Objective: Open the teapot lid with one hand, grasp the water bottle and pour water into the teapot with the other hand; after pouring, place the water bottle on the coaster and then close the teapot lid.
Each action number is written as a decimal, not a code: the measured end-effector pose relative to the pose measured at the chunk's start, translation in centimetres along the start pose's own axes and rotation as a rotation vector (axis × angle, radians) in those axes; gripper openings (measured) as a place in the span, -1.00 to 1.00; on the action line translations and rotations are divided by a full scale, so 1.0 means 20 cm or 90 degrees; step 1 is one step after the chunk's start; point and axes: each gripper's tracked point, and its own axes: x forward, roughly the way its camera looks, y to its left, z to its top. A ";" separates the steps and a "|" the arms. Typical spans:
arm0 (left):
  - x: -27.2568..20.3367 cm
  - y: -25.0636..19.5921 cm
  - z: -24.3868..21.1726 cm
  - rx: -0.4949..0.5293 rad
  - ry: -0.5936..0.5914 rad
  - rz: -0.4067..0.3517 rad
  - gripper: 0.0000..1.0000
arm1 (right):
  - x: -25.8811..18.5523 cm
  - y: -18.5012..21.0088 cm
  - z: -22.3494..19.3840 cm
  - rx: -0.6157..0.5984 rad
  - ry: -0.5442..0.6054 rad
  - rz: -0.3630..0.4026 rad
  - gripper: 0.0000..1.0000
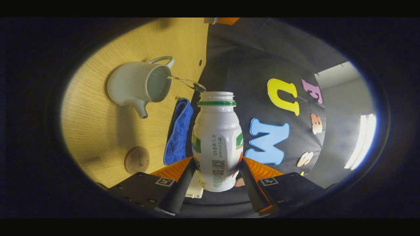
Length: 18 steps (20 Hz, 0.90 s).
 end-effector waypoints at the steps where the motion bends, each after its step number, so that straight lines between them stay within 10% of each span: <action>1: 0.01 -0.01 -0.01 0.000 0.001 0.000 -0.70 | 0.00 0.00 0.00 -0.002 -0.001 -0.002 0.56; 18: 0.02 -0.01 -0.04 0.001 0.014 -0.004 -0.77 | 0.02 -0.05 0.01 -0.033 -0.014 -0.020 0.57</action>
